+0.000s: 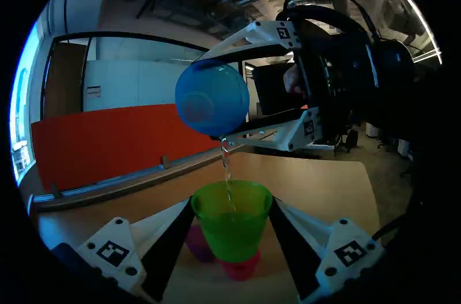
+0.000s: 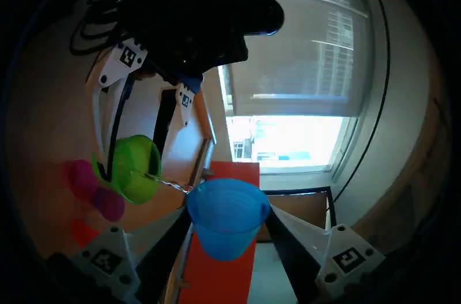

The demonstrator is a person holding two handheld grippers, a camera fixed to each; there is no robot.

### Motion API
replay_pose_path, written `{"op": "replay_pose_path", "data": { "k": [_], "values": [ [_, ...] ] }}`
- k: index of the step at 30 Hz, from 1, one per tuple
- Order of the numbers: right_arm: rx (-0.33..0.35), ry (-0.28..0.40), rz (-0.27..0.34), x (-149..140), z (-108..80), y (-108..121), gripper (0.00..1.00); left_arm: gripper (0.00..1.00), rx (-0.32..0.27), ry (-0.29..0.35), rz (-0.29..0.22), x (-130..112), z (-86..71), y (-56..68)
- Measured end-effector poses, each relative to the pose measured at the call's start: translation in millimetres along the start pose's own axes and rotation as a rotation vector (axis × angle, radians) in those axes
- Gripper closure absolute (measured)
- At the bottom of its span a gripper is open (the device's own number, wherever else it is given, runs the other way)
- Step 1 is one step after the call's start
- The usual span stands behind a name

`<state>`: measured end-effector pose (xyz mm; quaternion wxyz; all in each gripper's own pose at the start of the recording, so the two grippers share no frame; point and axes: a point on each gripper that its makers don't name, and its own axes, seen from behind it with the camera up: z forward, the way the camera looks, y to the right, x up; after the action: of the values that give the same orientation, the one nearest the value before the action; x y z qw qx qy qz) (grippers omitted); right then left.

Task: Pour water

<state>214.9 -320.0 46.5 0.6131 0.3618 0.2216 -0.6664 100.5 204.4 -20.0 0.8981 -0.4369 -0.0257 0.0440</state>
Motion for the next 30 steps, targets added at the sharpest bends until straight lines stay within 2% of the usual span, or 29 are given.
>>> {"op": "replay_pose_path", "data": {
  "k": [30],
  "values": [
    [0.001,-0.006,-0.064,6.1,-3.1,-3.2,0.09,0.12,0.002,0.003,0.003,1.7,-0.7,0.1]
  ]
}}
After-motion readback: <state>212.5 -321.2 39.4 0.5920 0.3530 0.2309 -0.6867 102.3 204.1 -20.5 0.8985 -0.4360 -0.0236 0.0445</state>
